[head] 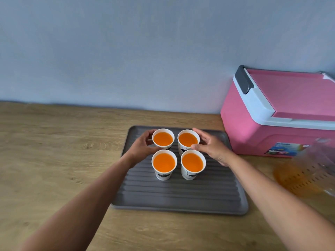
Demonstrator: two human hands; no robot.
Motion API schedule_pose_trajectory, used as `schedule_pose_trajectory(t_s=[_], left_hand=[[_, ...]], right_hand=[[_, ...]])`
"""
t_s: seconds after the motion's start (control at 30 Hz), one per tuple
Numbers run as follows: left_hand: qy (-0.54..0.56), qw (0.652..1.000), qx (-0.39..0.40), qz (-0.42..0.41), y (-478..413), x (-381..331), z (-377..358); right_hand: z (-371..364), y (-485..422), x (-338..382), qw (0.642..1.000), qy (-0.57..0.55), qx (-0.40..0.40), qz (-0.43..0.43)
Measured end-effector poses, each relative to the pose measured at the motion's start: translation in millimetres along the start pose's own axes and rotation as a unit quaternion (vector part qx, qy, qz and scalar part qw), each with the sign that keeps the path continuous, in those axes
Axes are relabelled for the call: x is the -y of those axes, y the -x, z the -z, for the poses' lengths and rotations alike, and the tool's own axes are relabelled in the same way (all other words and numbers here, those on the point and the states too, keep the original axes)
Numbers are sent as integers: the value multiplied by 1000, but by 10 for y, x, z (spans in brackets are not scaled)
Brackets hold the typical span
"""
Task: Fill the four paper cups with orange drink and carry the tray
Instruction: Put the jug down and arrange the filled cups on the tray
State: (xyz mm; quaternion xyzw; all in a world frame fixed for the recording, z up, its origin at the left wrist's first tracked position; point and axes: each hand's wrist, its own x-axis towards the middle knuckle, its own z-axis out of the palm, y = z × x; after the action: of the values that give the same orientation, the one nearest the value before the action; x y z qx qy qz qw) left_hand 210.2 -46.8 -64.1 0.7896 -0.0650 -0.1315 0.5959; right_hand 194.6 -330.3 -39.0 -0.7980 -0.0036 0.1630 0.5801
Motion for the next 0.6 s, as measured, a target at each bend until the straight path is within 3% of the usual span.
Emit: schedule_pose_trajectory(t_s=[0.37, 0.6], left_hand=[[8, 1000, 14, -1, 41, -28, 1], [14, 1000, 22, -11, 50, -25, 7]], right_hand=[[-41, 97, -15, 998, -14, -53, 0], [-97, 96, 191, 985, -1, -159, -70]])
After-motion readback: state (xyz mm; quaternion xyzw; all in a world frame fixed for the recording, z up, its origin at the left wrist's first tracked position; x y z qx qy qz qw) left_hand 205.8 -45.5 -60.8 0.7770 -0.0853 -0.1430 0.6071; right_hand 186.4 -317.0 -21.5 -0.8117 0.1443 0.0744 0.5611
